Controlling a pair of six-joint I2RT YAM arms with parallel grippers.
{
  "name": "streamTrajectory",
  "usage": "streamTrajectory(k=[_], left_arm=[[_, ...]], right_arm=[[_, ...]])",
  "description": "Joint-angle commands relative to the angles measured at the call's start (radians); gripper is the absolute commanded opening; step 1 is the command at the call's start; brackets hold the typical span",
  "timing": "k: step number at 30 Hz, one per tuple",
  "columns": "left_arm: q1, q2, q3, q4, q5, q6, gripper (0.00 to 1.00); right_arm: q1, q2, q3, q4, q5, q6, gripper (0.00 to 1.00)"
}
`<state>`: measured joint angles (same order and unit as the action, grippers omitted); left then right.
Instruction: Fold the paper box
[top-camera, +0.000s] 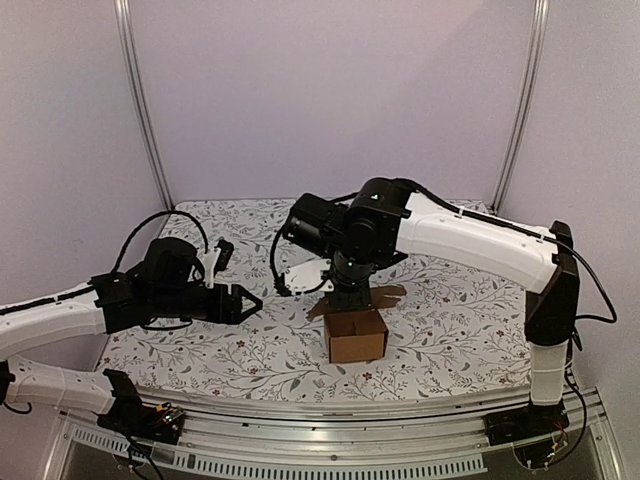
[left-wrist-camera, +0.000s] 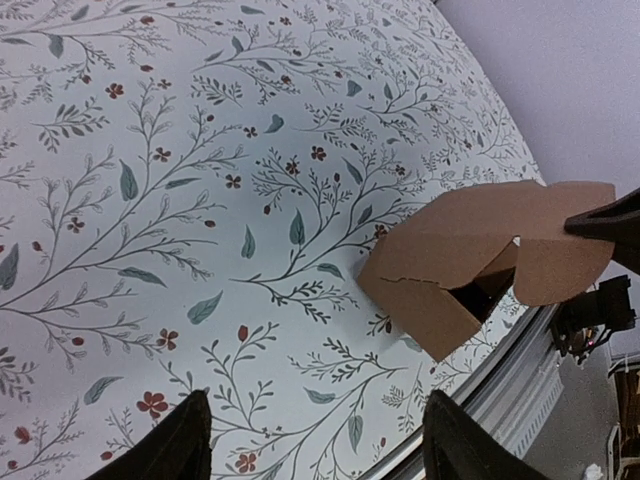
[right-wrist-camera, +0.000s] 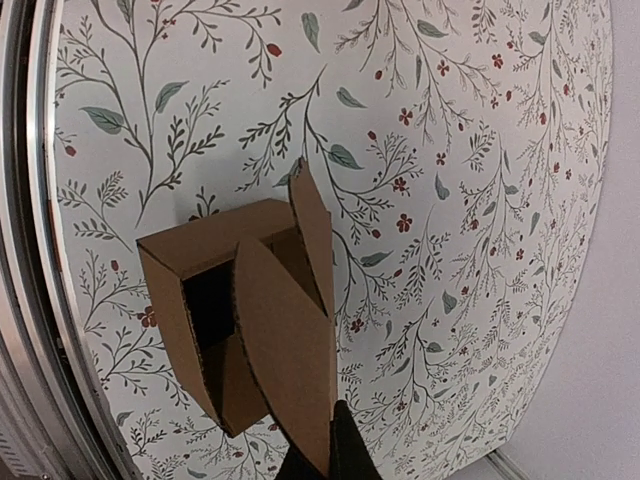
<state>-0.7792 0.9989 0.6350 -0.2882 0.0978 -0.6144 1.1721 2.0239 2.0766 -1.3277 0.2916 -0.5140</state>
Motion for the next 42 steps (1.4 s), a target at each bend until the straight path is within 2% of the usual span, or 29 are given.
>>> streamTrajectory(k=[1,6,12,15,21,26,30,36,42], left_arm=[[-0.027,0.031,-0.019,0.042,0.010,0.000,0.71],[-0.042,0.075,-0.016,0.066,0.004,0.008,0.71],[-0.066,0.119,0.006,0.083,-0.002,0.016,0.71],[-0.078,0.147,0.018,0.093,-0.006,0.022,0.71],[-0.096,0.191,0.039,0.097,-0.031,0.033,0.71],[-0.103,0.219,0.040,0.112,-0.031,0.028,0.71],[-0.121,0.244,0.043,0.150,-0.008,0.019,0.71],[-0.139,0.299,0.042,0.219,0.046,0.051,0.71],[-0.147,0.338,0.051,0.257,0.090,0.133,0.70]], right_arm=[[0.012,0.042,0.058,-0.119,0.024,-0.023,0.03],[0.021,0.062,0.081,-0.105,0.044,-0.013,0.13],[0.021,0.028,0.083,-0.079,0.091,0.017,0.34],[0.022,-0.002,0.072,-0.060,0.097,0.038,0.41],[0.021,-0.124,-0.013,0.030,0.136,0.092,0.59],[0.011,-0.247,-0.077,0.072,0.148,0.181,0.65],[-0.013,-0.386,-0.193,0.119,0.122,0.294,0.70],[-0.082,-0.604,-0.521,0.257,0.011,0.538,0.71],[-0.098,-0.789,-0.816,0.357,0.044,0.780,0.76]])
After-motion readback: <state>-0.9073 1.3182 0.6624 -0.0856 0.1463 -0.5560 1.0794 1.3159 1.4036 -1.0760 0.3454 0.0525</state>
